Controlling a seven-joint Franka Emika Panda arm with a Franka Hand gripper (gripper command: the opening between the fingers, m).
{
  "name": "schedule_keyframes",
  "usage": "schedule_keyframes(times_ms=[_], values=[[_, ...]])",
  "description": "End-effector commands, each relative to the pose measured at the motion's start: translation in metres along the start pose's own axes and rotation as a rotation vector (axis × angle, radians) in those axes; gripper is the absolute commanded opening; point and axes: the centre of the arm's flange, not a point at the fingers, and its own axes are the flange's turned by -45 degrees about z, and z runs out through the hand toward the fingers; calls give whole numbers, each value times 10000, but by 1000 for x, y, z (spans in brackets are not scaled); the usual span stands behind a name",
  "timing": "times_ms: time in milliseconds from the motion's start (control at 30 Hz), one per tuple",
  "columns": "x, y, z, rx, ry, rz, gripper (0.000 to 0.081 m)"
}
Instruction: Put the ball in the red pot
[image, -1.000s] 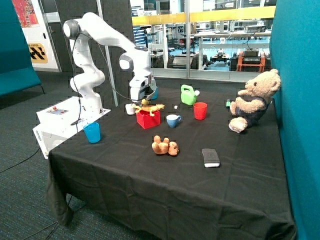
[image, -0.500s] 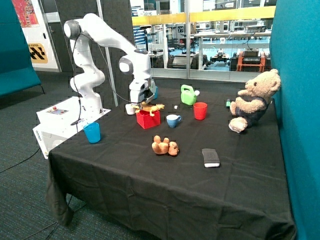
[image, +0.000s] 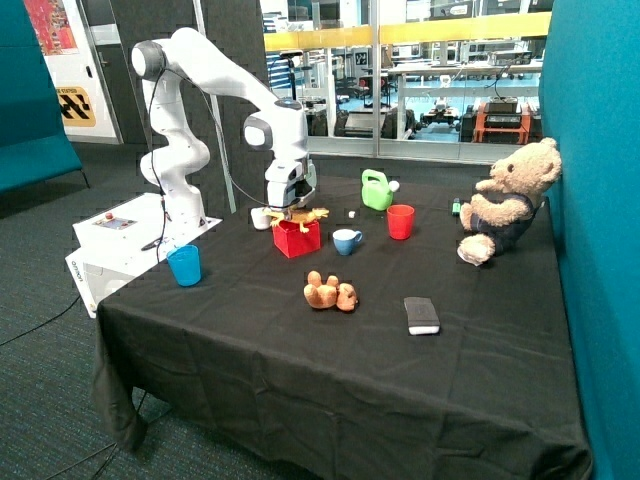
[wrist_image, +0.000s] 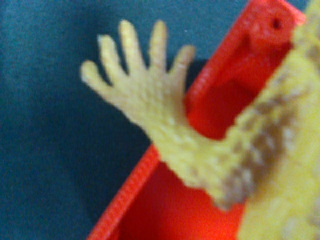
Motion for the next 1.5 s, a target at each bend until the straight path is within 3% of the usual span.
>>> schedule_keyframes(times_ms=[0,367,467,633,767,833,1467], values=[[3,-9,5,-5,-39,-80,674],[-1,-5,10,-6,-39,78,635],[-1,-4,9,-6,-39,120,584],[0,-3,8,-6,-39,207,380],[1,-1,8,-6,-39,295,80],[1,-1,8,-6,-39,304,20],[-3,1,10,-6,-39,270,0]])
